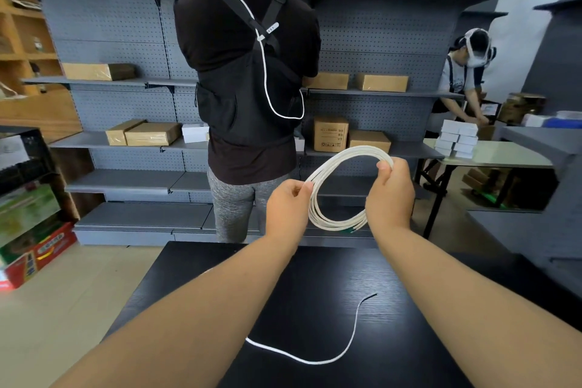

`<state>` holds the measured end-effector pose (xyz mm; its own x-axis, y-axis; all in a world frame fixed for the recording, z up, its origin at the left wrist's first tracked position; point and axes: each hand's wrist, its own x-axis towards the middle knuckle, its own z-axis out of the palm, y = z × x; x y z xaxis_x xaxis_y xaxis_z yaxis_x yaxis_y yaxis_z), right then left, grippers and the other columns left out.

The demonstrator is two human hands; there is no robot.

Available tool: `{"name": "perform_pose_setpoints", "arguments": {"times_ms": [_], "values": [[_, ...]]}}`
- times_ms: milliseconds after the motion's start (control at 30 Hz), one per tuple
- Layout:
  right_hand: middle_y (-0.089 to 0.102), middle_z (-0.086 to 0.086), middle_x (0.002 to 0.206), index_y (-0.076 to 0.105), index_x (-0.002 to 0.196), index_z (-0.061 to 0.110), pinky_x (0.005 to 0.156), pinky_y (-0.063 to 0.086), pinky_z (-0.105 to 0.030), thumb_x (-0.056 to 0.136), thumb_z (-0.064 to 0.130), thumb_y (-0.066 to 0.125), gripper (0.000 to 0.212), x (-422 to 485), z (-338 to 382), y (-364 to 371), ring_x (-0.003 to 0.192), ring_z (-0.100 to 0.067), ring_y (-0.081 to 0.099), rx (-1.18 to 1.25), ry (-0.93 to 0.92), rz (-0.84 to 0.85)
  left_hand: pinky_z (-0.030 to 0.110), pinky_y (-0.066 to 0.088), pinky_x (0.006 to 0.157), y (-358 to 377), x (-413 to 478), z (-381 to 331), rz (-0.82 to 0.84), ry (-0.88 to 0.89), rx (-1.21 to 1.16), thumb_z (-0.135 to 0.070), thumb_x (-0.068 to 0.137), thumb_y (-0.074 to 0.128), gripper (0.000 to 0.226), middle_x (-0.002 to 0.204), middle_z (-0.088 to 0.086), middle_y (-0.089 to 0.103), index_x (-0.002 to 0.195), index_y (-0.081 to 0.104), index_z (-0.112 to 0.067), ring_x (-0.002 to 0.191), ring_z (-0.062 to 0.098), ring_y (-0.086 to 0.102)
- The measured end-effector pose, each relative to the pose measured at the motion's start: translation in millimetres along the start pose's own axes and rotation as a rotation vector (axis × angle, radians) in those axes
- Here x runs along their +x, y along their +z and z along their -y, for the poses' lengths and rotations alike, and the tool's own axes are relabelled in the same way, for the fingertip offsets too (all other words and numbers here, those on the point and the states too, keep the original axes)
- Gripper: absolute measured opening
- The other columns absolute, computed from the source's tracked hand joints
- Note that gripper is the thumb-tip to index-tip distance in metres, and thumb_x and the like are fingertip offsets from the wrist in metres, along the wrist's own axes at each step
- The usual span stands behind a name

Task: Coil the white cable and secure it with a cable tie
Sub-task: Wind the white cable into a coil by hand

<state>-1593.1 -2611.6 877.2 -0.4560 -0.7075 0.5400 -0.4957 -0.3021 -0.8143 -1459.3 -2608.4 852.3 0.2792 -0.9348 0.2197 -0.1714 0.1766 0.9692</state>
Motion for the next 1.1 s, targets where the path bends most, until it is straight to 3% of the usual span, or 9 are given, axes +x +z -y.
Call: {"name": "perform_pose_setpoints", "arguments": {"times_ms": [133,233,367,600,733,833,933,1000,1100], "values": [[0.048,-0.003,0.079,0.05,0.108,0.001,0.053,0.018,-0.028,0.102,0.018,0.029,0.028,-2,2,3,0.074,-0.021,0.042,-0.001,0.03,-0.009,0.042,0.051,0.082,11,-7,-5,-0.022,-0.105,-0.198,-0.023,0.092,0.044,0.015,0.089,0.004,0.069,0.082,0.053,-0.017,0.084,0.02,0.067],[0.046,0.002,0.074,0.049,0.11,0.002,0.051,0.025,-0.027,0.102,0.02,0.028,0.029,0,1,3,0.074,-0.019,0.043,-0.002,0.067,-0.026,0.042,0.05,0.085,13,-8,-9,0.063,-0.128,-0.302,-0.02,0.094,0.04,0.014,0.08,0.0,0.068,0.088,0.052,-0.017,0.078,0.018,0.067],[0.049,-0.005,0.086,0.049,0.112,0.001,0.054,0.018,-0.026,0.102,0.019,0.028,0.03,4,1,2,0.078,-0.021,0.043,0.019,0.103,-0.045,0.044,0.048,0.088,14,-13,-10,0.147,-0.107,-0.391,-0.025,0.095,0.039,0.02,0.067,0.0,0.056,0.091,0.055,-0.014,0.066,0.017,0.06],[0.05,-0.006,0.088,0.048,0.112,0.003,0.056,0.026,-0.026,0.102,0.021,0.028,0.029,5,0,2,0.079,-0.021,0.045,0.053,0.162,-0.037,0.025,0.043,0.066,18,-10,-6,0.113,0.142,-0.082,-0.028,0.099,0.036,0.018,0.073,-0.006,0.049,0.101,0.052,-0.021,0.062,0.007,0.051],[0.052,-0.007,0.085,0.048,0.106,0.006,0.066,0.047,-0.034,0.101,0.022,0.028,0.026,7,-3,6,0.08,-0.029,0.056,0.101,0.219,-0.039,0.022,0.042,0.063,20,-5,-6,0.081,0.162,-0.055,-0.03,0.1,0.032,0.025,0.065,-0.004,0.046,0.087,0.05,-0.019,0.059,0.008,0.05],[0.061,-0.017,0.088,0.046,0.1,0.014,0.055,0.038,-0.025,0.101,0.025,0.026,0.022,7,-5,7,0.069,-0.024,0.06,0.162,0.287,-0.027,0.009,0.039,0.051,20,0,-9,0.054,0.193,-0.003,-0.029,0.1,0.033,0.025,0.063,-0.003,0.045,0.091,0.051,-0.015,0.056,0.008,0.046],[0.06,-0.013,0.078,0.048,0.103,0.014,0.054,0.032,-0.023,0.101,0.024,0.027,0.023,0,-3,7,0.058,-0.009,0.05,0.261,0.394,0.0,0.016,0.04,0.056,19,8,-16,0.02,0.272,0.102,-0.03,0.1,0.034,0.024,0.068,-0.005,0.046,0.095,0.052,-0.015,0.061,0.012,0.046],[0.054,-0.005,0.064,0.047,0.091,0.016,0.064,0.038,-0.027,0.1,0.024,0.031,0.021,-5,-4,10,0.061,-0.013,0.052,0.38,0.492,0.037,0.025,0.036,0.064,14,15,-21,0.006,0.343,0.188,-0.029,0.1,0.035,0.025,0.072,-0.005,0.048,0.097,0.053,-0.012,0.07,0.015,0.047],[0.049,0.0,0.061,0.048,0.079,0.021,0.077,0.046,-0.037,0.098,0.022,0.038,0.022,-8,-6,16,0.066,-0.017,0.055,0.577,0.652,0.068,0.026,0.03,0.064,6,22,-25,0.003,0.414,0.312,-0.028,0.1,0.035,0.026,0.078,-0.001,0.05,0.097,0.053,-0.009,0.074,0.016,0.045]]}}
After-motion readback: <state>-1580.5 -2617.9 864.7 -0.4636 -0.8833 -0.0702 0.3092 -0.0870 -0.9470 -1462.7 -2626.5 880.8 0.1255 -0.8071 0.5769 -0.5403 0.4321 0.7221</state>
